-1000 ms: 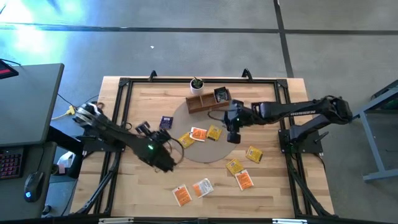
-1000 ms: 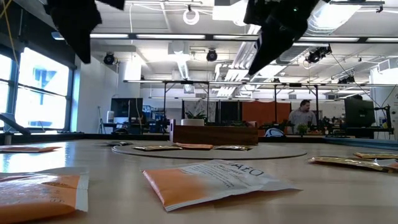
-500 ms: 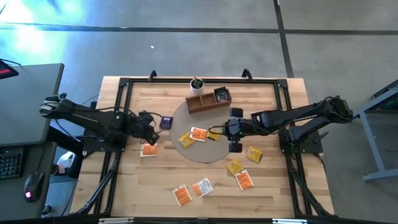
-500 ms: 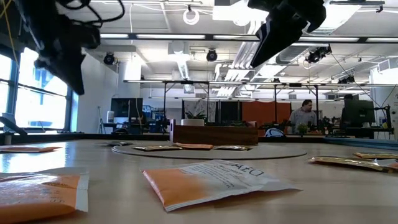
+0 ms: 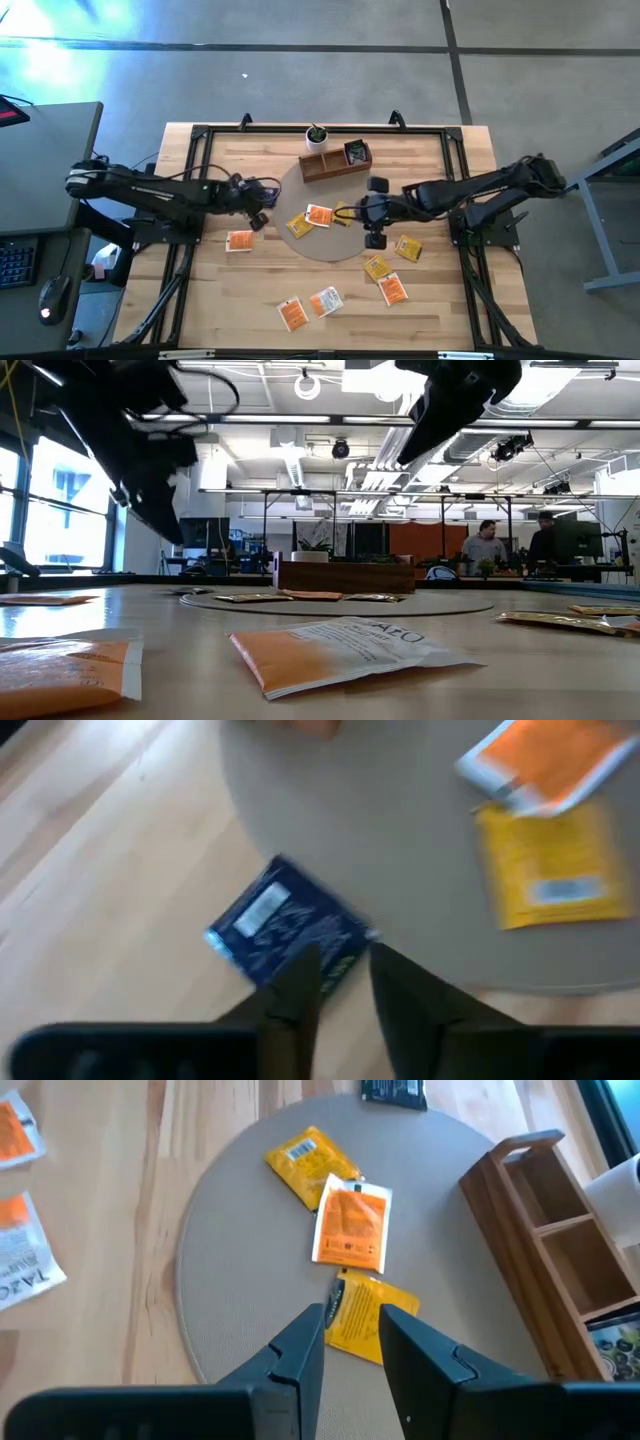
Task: Pick & Place Tea
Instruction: Put the purple tea bag into the right section of the wooden organizer
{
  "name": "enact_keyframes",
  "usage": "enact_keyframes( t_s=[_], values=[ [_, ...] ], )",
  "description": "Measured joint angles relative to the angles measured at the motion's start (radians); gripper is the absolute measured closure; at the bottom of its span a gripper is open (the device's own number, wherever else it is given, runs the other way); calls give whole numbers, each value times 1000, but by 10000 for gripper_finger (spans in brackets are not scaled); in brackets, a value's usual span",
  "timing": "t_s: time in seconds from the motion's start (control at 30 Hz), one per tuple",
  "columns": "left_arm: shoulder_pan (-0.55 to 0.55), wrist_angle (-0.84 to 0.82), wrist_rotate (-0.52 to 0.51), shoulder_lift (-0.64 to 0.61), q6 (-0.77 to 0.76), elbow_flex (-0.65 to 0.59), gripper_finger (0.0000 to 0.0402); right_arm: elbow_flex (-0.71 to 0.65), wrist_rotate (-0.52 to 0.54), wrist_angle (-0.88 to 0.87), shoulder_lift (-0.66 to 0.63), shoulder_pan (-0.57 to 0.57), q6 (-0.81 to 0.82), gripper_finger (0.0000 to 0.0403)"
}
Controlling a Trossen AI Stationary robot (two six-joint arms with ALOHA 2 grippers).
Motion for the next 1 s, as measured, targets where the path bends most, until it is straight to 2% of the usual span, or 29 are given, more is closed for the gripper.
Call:
enact_keyframes(
  t_s=[0.17,0.33,0.63,0.9,1.0],
  values=[
    [55,6,35,100,80,0,233,0,-9,9,35,0,-2,306],
    [79,28,55,204,155,0,201,0,-16,13,58,0,-10,306],
    [81,106,29,306,227,5,197,0,-23,20,88,0,-10,306],
    [83,118,71,312,191,10,198,0,-23,22,88,0,-10,306],
    [83,120,82,313,191,10,213,0,-22,22,88,0,-10,306]
  ],
)
